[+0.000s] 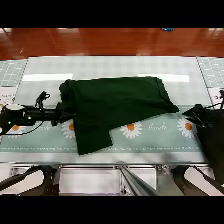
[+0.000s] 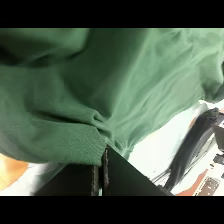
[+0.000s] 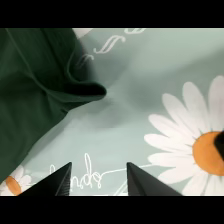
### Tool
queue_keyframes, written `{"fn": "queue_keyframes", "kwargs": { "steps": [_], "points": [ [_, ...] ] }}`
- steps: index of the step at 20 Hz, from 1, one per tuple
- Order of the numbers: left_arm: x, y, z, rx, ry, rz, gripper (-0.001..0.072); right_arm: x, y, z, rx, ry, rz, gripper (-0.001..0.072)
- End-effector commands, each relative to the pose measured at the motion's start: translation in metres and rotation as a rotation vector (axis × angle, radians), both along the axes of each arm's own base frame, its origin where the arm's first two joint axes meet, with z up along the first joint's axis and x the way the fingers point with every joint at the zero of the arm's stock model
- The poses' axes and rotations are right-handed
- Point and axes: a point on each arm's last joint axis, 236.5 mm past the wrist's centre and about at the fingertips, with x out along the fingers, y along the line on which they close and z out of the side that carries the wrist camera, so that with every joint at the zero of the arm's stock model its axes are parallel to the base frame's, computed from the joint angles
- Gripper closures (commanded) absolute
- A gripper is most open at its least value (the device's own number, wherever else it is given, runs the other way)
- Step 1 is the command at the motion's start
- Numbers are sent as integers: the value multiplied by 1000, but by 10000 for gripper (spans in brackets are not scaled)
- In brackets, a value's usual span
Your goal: Fold the shirts.
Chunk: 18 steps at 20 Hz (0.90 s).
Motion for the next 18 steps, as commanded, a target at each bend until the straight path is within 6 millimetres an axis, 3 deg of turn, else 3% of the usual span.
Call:
{"fn": "queue_keyframes", "kwargs": {
  "steps": [1, 4, 12, 18],
  "points": [
    [5, -1, 4, -8, -13, 4, 689, 4, 11, -24, 18, 40, 53, 308],
    [5, -1, 5, -8, -12, 4, 689, 15, 14, -39, 41, 60, 62, 308],
    [7, 1, 3, 2, -17, 14, 688, 55, 0, -42, 75, 36, 62, 308],
    [9, 3, 2, 9, -21, 21, 688, 73, 21, -50, 167, -19, 88, 317]
  ]
}}
